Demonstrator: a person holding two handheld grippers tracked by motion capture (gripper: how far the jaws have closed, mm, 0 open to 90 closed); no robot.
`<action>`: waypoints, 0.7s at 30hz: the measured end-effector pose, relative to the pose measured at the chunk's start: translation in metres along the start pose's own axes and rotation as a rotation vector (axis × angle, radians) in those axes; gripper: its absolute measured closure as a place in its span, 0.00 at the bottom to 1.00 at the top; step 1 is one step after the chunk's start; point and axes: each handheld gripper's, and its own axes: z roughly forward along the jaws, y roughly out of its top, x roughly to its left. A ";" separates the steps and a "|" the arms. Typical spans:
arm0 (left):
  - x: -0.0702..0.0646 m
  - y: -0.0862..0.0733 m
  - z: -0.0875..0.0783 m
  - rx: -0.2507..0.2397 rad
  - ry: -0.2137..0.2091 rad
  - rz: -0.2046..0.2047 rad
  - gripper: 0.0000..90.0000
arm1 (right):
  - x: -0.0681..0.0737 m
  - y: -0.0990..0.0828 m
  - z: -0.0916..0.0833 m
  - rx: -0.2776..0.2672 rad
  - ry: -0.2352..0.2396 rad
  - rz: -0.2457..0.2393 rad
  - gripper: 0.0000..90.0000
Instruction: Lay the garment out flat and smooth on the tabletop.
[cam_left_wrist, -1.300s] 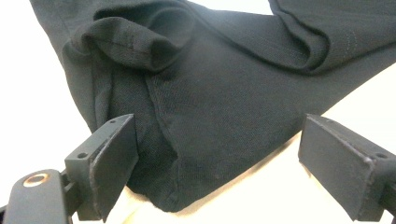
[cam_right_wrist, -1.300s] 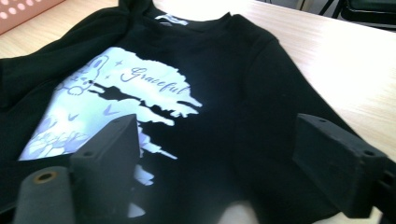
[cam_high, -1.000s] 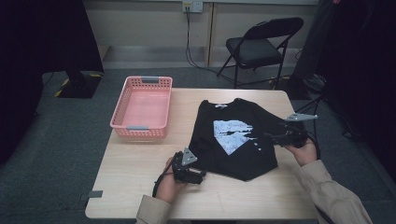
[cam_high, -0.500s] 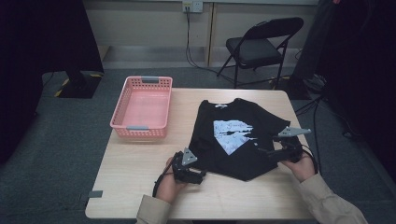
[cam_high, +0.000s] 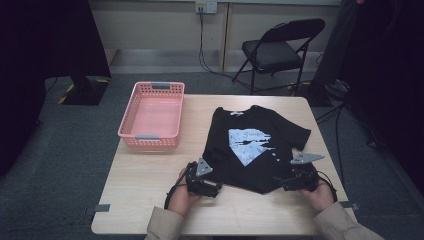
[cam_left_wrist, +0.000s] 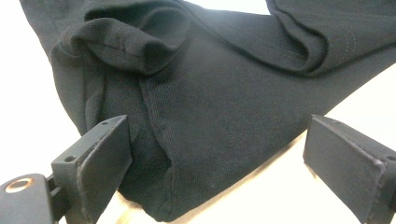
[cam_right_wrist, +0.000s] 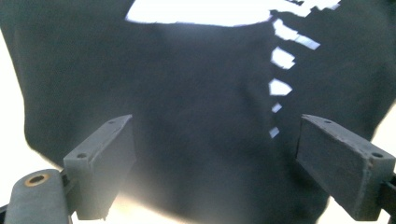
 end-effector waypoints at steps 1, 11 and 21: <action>0.000 0.000 0.000 0.000 0.000 -0.001 0.08 | 0.003 -0.003 0.001 0.006 0.000 -0.008 0.12; -0.001 0.000 0.000 -0.001 0.005 -0.004 0.08 | 0.001 -0.014 0.006 -0.001 0.029 0.019 0.11; -0.001 0.000 -0.001 -0.001 0.008 -0.004 0.08 | 0.000 -0.018 0.006 -0.037 0.037 0.013 0.10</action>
